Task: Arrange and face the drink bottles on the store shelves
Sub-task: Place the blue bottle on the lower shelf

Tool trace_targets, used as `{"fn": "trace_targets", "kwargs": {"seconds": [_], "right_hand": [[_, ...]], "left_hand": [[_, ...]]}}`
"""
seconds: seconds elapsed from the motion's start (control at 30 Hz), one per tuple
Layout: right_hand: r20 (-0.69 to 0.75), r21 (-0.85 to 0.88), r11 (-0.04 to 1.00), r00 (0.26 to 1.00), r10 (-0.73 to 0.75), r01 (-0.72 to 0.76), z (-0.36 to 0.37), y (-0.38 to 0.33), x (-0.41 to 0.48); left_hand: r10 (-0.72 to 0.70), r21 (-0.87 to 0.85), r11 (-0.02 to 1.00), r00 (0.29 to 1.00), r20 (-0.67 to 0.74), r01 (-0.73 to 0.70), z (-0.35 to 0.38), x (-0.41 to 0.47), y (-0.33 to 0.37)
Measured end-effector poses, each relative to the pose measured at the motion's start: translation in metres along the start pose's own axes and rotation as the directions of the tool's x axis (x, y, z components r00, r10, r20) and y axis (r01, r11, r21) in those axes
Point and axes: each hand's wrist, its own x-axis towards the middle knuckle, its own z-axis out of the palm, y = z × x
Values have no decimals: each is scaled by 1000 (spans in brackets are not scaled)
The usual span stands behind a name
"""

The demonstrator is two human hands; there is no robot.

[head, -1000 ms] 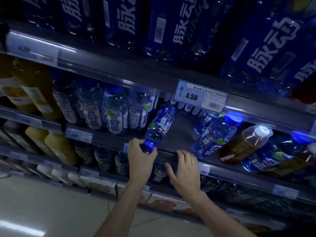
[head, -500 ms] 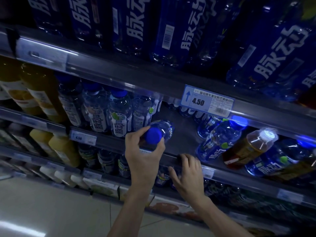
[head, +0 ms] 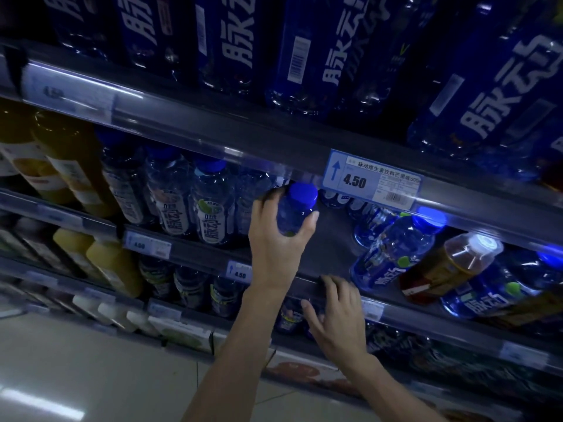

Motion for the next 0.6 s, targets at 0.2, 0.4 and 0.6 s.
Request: {"fn": "trace_targets", "kwargs": {"seconds": [0.2, 0.4, 0.6], "right_hand": [[18, -17, 1000, 1000, -1, 1, 0, 1, 0], [23, -8, 1000, 1000, 5, -5, -3, -1, 0], [34, -3, 1000, 999, 11, -11, -3, -1, 1]], "left_hand": [[44, 100, 994, 996, 76, -51, 11, 9, -23], [-52, 23, 998, 995, 87, 51, 9, 1, -29], [-63, 41, 997, 995, 76, 60, 8, -8, -30]]}}
